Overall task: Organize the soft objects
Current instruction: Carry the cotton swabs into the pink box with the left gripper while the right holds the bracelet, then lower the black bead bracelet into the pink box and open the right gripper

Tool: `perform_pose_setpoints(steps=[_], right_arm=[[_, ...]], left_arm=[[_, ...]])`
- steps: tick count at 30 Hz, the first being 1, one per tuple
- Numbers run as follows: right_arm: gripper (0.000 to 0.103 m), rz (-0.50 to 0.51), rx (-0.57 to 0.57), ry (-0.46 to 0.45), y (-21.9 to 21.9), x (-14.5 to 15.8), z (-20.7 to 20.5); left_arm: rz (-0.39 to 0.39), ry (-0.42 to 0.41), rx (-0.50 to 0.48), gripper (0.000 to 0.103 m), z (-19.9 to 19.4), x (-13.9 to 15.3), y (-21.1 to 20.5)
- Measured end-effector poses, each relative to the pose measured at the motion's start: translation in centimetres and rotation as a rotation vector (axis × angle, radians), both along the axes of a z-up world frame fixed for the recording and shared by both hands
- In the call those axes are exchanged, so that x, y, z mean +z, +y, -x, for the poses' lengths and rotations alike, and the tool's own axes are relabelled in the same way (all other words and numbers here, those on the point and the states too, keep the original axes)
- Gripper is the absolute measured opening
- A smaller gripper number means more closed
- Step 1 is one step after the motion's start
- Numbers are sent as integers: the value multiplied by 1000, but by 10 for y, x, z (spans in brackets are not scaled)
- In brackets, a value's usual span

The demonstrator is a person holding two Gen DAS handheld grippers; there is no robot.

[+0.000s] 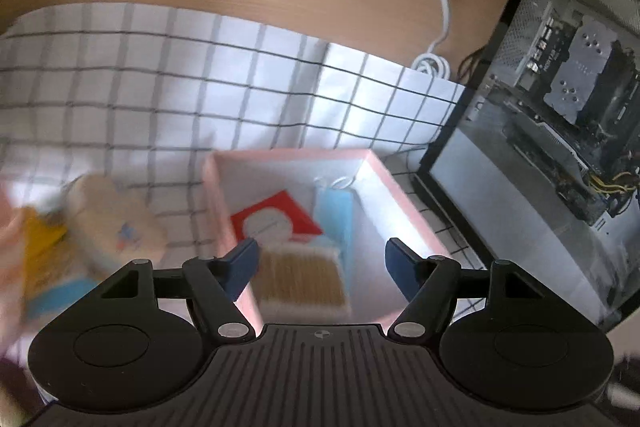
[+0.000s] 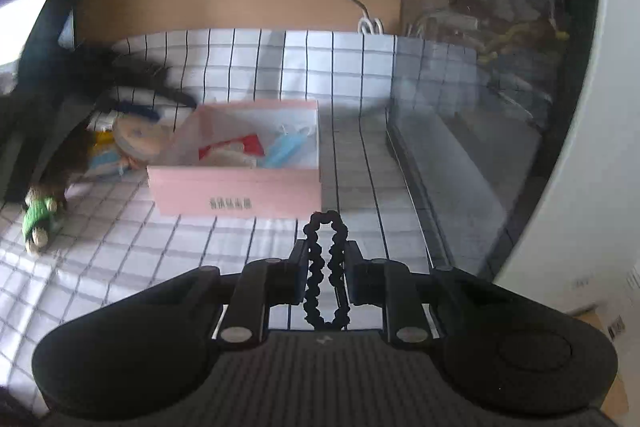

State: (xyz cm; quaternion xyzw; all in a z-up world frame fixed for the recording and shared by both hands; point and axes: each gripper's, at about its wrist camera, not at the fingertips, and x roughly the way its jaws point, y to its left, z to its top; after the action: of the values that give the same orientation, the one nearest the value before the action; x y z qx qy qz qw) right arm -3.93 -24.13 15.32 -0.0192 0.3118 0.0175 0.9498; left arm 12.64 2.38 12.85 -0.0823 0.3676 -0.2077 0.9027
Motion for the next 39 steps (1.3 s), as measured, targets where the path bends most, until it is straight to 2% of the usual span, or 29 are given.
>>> perform_pose_setpoints(steps=[4, 7, 8, 9, 10, 11, 12, 15, 19, 24, 28, 32, 36, 39], right_arm=[[18, -16, 72, -126, 8, 44, -32], [19, -6, 124, -234, 21, 87, -72], [32, -17, 146, -260, 23, 100, -87], [59, -28, 168, -269, 24, 109, -102], [70, -41, 169, -275, 25, 116, -118], [77, -51, 153, -284, 26, 120, -128], [77, -57, 141, -288, 28, 122, -137], [77, -52, 133, -256, 33, 112, -151], [77, -48, 129, -173, 40, 82, -147], [77, 30, 177, -64, 58, 35, -125], [77, 22, 205, 0, 65, 11, -106], [77, 40, 202, 31, 69, -1, -93], [77, 62, 213, 44, 74, -8, -79], [77, 74, 234, 51, 79, -11, -70]], left_arm=[[20, 2, 19, 75, 45, -2, 30], [-14, 36, 14, 75, 79, -16, 47], [-28, 56, 26, 75, 91, -22, 52], [-36, 73, 39, 75, 98, -27, 56], [-44, 94, 56, 75, 106, -33, 61], [-54, 118, 78, 75, 114, -39, 67], [-64, 138, 97, 75, 121, -44, 72], [-97, 176, 155, 75, 142, -54, 87], [-82, 216, 217, 75, 161, -62, 105], [-72, 197, 300, 75, 173, -54, 124], [-57, 152, 384, 75, 169, -42, 139], [-16, 100, 507, 75, 161, -28, 163], [12, 128, 601, 75, 135, -29, 184], [68, 178, 656, 75, 109, -39, 199]])
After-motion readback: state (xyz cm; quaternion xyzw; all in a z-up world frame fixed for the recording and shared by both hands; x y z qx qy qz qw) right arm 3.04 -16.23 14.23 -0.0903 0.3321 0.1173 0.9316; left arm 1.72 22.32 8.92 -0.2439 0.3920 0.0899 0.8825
